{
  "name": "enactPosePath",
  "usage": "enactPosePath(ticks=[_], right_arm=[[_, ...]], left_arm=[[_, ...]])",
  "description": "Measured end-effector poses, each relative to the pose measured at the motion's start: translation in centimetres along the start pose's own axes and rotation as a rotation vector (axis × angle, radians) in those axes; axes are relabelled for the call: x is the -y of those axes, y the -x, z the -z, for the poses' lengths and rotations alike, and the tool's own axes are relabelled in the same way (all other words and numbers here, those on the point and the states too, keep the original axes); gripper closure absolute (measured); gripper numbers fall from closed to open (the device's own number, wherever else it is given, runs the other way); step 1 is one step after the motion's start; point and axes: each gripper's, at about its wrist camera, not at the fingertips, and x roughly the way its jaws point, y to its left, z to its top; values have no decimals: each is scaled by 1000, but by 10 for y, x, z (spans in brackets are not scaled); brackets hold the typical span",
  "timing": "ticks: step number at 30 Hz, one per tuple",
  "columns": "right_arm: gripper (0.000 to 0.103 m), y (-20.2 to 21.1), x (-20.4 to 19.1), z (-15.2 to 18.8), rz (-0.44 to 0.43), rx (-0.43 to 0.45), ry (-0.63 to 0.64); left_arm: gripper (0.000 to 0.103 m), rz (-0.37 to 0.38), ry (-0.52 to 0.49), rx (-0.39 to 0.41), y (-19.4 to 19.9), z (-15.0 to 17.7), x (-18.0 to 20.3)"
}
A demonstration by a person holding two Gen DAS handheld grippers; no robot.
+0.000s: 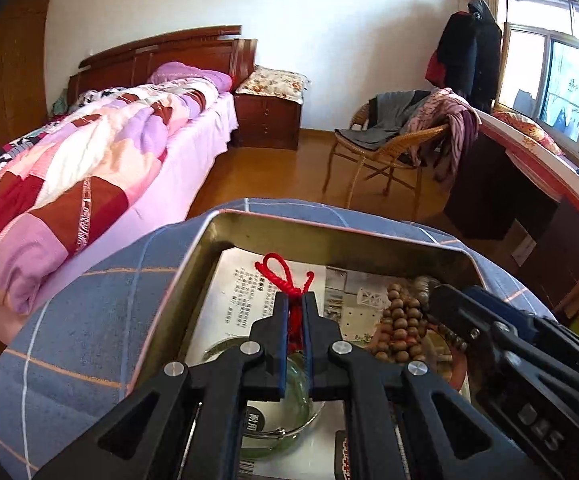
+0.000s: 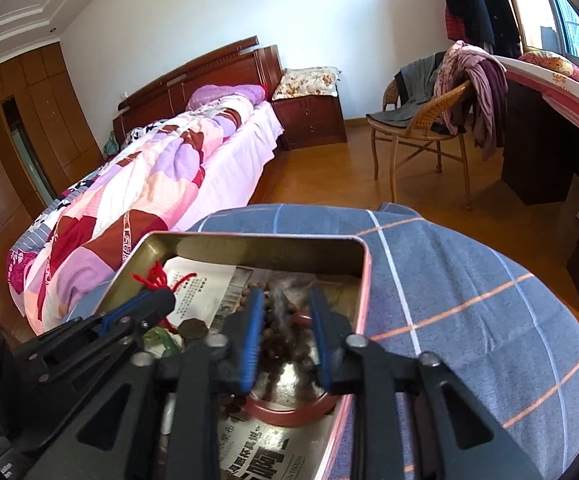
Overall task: Organize jewelry
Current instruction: 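Open both grippers to drop the string and bracelet in the tin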
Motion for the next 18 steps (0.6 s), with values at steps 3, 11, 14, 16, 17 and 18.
enactPosePath(ticks=[3,11,14,16,17,18], right_arm=[[42,15,1,-3,25,86,-4],[30,35,13,-8,92,203,-72],[30,36,16,-6,76,187,-98],[30,40,15,-2,82,180,-104],[30,43,15,0,89,175,-105],[30,47,15,2,91,175,-107]], left_arm=[[88,24,-11,-11,1,-2,4],[20,7,-30,69,33,-5,10],[20,-11,-4,48,37,-1,5],[20,-11,28,35,43,4,0],[20,-13,34,27,46,7,-2],[20,-17,34,23,48,10,-2]])
